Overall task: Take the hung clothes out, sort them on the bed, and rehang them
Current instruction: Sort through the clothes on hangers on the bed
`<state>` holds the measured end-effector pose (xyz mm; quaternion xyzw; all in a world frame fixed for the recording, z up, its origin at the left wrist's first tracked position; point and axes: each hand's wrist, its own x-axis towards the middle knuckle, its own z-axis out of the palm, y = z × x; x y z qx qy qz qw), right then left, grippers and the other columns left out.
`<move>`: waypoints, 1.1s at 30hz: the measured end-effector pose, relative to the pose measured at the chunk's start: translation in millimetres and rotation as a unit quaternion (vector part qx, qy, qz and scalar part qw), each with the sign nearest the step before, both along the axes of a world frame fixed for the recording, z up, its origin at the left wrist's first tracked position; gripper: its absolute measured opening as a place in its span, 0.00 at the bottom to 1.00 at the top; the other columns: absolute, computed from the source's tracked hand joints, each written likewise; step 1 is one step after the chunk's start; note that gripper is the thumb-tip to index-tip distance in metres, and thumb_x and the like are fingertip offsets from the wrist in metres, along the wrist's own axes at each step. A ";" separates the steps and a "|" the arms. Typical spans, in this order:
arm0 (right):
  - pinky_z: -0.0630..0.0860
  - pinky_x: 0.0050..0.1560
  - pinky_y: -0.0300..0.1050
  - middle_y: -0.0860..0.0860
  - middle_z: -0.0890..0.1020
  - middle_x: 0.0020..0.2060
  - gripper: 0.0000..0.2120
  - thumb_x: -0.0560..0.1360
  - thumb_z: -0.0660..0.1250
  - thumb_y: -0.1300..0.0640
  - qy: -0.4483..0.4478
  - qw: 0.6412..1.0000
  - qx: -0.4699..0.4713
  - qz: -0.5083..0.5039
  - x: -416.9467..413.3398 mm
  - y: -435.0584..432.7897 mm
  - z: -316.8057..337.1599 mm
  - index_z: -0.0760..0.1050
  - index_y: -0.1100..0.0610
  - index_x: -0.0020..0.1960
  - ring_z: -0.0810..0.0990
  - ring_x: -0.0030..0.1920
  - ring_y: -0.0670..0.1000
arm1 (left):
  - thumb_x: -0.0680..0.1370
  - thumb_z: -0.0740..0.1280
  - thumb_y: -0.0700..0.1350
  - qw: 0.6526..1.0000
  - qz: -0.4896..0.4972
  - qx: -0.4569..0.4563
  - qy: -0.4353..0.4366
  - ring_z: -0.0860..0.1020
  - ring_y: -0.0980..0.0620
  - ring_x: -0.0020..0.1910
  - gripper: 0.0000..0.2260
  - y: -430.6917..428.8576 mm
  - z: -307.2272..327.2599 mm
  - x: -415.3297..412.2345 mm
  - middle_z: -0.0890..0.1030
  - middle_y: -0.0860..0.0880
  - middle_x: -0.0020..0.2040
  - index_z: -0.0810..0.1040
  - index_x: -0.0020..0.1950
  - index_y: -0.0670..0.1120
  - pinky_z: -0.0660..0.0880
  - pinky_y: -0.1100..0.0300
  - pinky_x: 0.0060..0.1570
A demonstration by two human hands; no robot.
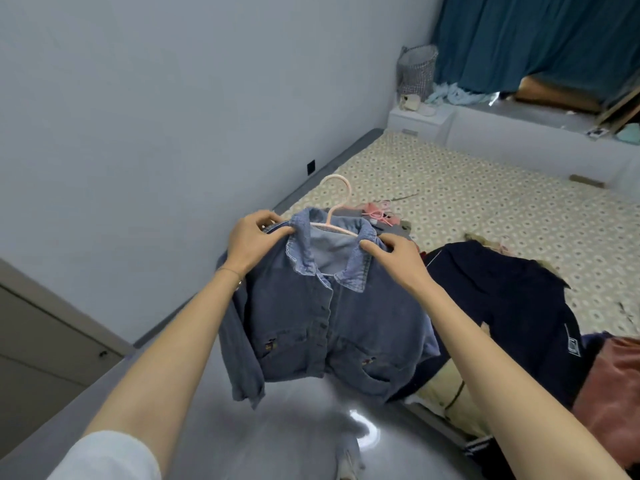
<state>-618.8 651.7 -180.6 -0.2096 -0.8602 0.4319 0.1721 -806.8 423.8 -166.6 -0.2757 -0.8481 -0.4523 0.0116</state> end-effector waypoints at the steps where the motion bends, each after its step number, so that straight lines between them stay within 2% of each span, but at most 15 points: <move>1: 0.55 0.34 0.46 0.50 0.61 0.29 0.26 0.75 0.68 0.40 -0.004 1.000 0.001 0.002 -16.6 4.4 2.0 0.61 0.58 0.34 0.58 0.31 0.46 | 0.65 0.73 0.65 1.000 0.009 -0.008 0.000 0.76 0.59 0.34 0.13 2.4 2.3 -12.6 0.81 0.62 0.35 0.79 0.36 0.57 0.73 0.57 0.40; 4: 0.55 0.34 0.47 0.52 0.62 0.30 0.25 0.75 0.68 0.40 -0.006 1.000 0.002 0.012 -61.8 14.6 8.3 0.61 0.57 0.34 0.59 0.30 0.47 | 0.68 0.74 0.63 0.999 0.033 -0.027 0.006 0.75 0.62 0.33 0.13 8.9 5.9 -49.1 0.80 0.61 0.34 0.80 0.37 0.55 0.71 0.60 0.38; 9: 0.58 0.33 0.47 0.49 0.64 0.26 0.25 0.75 0.66 0.39 -0.021 0.999 0.001 -0.029 -111.9 19.1 10.7 0.61 0.55 0.33 0.63 0.29 0.49 | 0.71 0.75 0.59 0.998 0.050 -0.036 0.014 0.78 0.56 0.38 0.10 22.6 1.8 -95.0 0.81 0.59 0.36 0.80 0.38 0.55 0.73 0.59 0.41; 13: 0.61 0.31 0.47 0.48 0.71 0.27 0.22 0.76 0.66 0.41 -0.036 0.996 0.032 -0.081 -144.0 23.7 15.6 0.66 0.54 0.32 0.70 0.31 0.49 | 0.68 0.74 0.63 1.000 0.018 -0.022 -0.008 0.77 0.57 0.36 0.12 40.9 -6.3 -140.6 0.81 0.61 0.35 0.80 0.37 0.56 0.73 0.58 0.40; 16: 0.67 0.33 0.49 0.49 0.75 0.28 0.20 0.76 0.66 0.41 -0.041 0.993 0.041 -0.106 -168.8 33.0 13.6 0.72 0.54 0.33 0.74 0.32 0.50 | 0.65 0.71 0.67 1.000 -0.017 -0.012 -0.020 0.76 0.56 0.34 0.16 61.0 -12.8 -177.8 0.80 0.62 0.33 0.80 0.37 0.55 0.73 0.58 0.40; 19: 0.63 0.33 0.49 0.49 0.69 0.26 0.24 0.75 0.67 0.41 -0.046 0.987 0.036 -0.147 -191.7 41.7 11.8 0.64 0.55 0.31 0.69 0.30 0.51 | 0.65 0.71 0.67 0.998 -0.064 -0.006 -0.025 0.76 0.57 0.33 0.16 85.4 -16.2 -215.5 0.80 0.64 0.33 0.80 0.37 0.54 0.73 0.58 0.39; 24: 0.57 0.30 0.47 0.48 0.65 0.24 0.25 0.75 0.68 0.43 -0.066 0.971 0.020 -0.229 -217.2 49.7 20.7 0.59 0.52 0.30 0.65 0.28 0.49 | 0.71 0.77 0.54 0.987 -0.158 -0.014 -0.030 0.74 0.64 0.31 0.09 134.3 -17.7 -266.3 0.79 0.65 0.31 0.80 0.36 0.53 0.69 0.66 0.37; 29: 0.58 0.30 0.47 0.49 0.68 0.26 0.25 0.75 0.67 0.40 -0.086 0.948 0.017 -0.305 -230.5 79.8 22.3 0.61 0.54 0.32 0.68 0.29 0.50 | 0.70 0.76 0.58 0.973 -0.228 -0.023 -0.024 0.75 0.60 0.34 0.11 197.1 -19.1 -302.6 0.81 0.59 0.34 0.80 0.37 0.53 0.73 0.58 0.40; 33: 0.56 0.31 0.49 0.51 0.64 0.25 0.27 0.75 0.67 0.40 -0.086 0.942 0.027 -0.322 -245.4 121.3 1.4 0.58 0.55 0.31 0.64 0.28 0.52 | 0.69 0.73 0.61 0.967 -0.252 -0.027 -0.031 0.75 0.58 0.34 0.13 249.9 -37.8 -322.8 0.81 0.57 0.35 0.80 0.37 0.53 0.74 0.56 0.40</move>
